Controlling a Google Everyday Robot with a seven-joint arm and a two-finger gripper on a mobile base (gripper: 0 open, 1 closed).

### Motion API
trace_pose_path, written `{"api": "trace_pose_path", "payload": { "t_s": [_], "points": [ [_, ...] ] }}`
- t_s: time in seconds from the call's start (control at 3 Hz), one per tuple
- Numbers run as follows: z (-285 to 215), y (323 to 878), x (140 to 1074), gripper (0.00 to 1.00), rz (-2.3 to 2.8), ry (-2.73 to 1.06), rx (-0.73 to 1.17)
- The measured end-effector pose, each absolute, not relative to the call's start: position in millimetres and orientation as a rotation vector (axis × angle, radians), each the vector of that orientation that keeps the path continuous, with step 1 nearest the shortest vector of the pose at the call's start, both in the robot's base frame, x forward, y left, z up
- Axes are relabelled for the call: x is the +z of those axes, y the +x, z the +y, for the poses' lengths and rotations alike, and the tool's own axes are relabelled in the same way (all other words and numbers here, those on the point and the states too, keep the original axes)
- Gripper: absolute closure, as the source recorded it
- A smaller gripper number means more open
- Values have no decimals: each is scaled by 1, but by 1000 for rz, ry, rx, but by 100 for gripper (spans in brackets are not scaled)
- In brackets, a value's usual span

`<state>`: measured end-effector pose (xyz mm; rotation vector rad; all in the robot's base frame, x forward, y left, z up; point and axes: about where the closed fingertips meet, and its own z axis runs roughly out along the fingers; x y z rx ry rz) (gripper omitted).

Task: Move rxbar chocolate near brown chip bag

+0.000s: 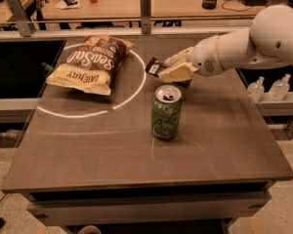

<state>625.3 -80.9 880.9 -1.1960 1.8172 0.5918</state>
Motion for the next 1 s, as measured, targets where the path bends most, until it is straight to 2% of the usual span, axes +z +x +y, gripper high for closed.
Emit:
{"api": "trace_pose_path", "payload": {
  "t_s": [1.0],
  "points": [
    [3, 654, 883, 100, 1804, -1199, 507]
  ]
}}
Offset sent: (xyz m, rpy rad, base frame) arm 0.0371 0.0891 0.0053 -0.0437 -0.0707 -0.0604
